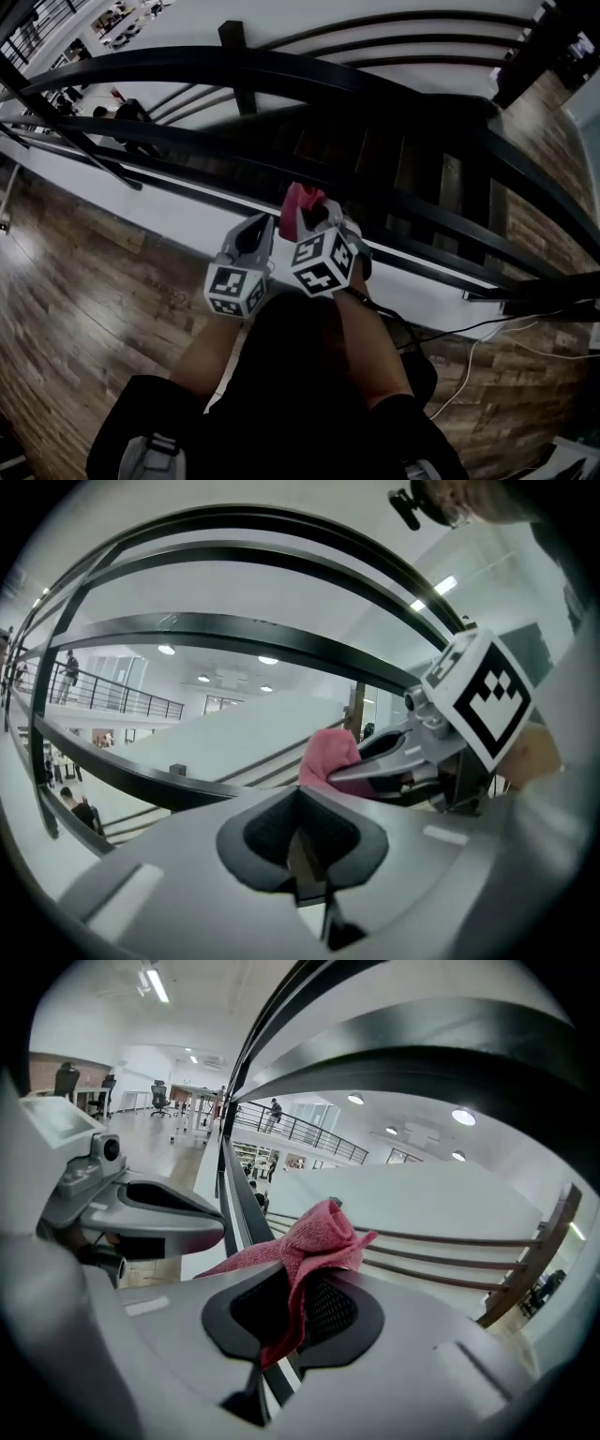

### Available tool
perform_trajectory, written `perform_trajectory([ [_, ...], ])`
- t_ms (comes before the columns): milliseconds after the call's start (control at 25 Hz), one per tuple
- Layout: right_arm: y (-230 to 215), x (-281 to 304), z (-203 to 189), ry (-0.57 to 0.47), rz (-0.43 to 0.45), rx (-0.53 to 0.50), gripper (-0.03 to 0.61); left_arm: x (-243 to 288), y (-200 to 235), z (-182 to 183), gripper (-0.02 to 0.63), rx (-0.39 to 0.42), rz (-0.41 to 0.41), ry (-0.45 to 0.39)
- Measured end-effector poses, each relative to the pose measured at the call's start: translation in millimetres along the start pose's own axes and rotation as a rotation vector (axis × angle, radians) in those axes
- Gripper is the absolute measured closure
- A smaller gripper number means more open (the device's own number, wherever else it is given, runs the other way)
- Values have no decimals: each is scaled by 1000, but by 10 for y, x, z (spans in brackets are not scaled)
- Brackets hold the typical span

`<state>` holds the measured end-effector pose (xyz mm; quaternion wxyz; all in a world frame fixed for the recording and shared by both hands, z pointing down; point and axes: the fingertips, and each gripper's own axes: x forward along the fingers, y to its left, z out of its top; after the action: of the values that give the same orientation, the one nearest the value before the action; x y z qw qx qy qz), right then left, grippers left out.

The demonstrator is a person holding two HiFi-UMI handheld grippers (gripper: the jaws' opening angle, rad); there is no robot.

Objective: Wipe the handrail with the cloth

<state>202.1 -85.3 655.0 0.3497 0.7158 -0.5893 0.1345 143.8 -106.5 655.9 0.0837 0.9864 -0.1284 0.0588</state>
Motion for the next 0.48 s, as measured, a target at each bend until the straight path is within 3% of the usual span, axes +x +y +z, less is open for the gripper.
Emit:
perform_trajectory([
  [200, -13, -186, 183, -87, -46, -60, 538, -120, -118, 118, 614, 30, 40, -66],
  [480, -207, -71, -178, -17, -44, 8, 538, -23, -172, -5, 614, 23, -8, -15],
])
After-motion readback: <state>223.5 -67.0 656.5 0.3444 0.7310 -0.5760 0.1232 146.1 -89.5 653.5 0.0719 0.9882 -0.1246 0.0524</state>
